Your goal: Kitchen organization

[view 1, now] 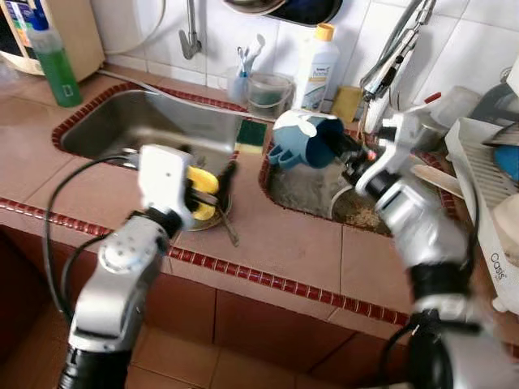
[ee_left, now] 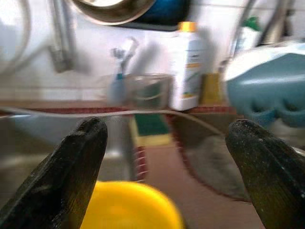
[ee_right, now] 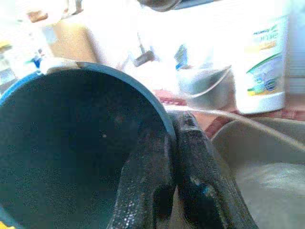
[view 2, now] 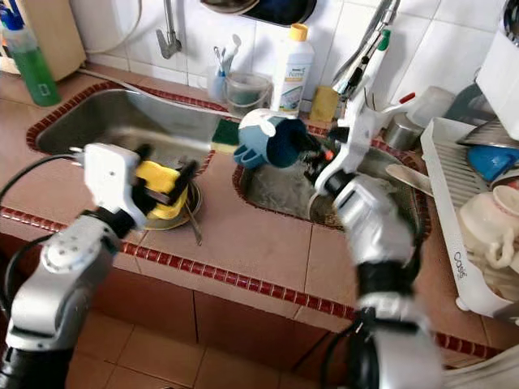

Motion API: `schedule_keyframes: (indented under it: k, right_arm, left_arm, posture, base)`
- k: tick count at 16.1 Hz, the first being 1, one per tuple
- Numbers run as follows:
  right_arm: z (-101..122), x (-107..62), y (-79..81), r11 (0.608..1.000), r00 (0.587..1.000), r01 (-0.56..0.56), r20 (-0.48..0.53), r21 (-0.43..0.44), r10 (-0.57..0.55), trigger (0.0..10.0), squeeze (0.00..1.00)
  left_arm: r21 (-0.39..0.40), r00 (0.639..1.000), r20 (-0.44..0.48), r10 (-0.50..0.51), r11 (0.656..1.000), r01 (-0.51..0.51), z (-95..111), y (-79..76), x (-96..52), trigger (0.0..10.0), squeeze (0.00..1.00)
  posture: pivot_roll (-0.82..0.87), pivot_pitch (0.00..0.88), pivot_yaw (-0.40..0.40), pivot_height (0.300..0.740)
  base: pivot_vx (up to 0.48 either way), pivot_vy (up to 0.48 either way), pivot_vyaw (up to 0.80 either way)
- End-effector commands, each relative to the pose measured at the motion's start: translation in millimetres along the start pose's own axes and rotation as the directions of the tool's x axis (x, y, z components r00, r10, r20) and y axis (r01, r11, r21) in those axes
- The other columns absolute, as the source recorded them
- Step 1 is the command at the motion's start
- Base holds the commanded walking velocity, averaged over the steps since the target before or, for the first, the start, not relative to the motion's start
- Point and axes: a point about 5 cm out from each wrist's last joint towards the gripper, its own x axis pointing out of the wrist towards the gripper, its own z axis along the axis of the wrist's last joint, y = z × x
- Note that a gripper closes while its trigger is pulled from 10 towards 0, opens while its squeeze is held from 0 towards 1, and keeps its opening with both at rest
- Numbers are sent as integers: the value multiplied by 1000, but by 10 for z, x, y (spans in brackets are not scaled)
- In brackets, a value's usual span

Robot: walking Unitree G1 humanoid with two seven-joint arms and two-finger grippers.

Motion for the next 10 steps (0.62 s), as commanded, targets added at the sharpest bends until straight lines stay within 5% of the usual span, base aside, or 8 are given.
schedule_keyframes:
  k: [1, 4, 7, 10]
  right_arm:
    - [178, -24, -16, 998, 993, 57, 109, -35, -53, 10000, 0]
    - [189, -62, 19, 988, 974, 146, 183, -52, -135, 10000, 0]
    - [104, -202, 134, 904, 941, 284, 272, -319, -200, 10000, 0]
    - [19, -256, 203, 862, 935, 320, 281, -393, -219, 10000, 0]
  left_arm:
    - [14, 1000, 18, 5, 1000, -5, 33, 17, 23, 10000, 0]
    - [-7, 999, 32, 0, 1000, 0, 33, 58, 50, 10000, 0]
    - [-26, 997, 63, -33, 999, 35, 23, 22, 189, 10000, 0]
    - [-35, 997, 59, -43, 998, 45, -22, -17, 271, 10000, 0]
  posture:
    - [-71, 18, -42, 740]
    - [-75, 13, -30, 740]
    - [-110, 12, -11, 740]
    - [-126, 8, 5, 740]
  base:
    - [0, 0, 0]
    - [0, 0, 0]
    - [0, 0, 0]
    - [0, 0, 0]
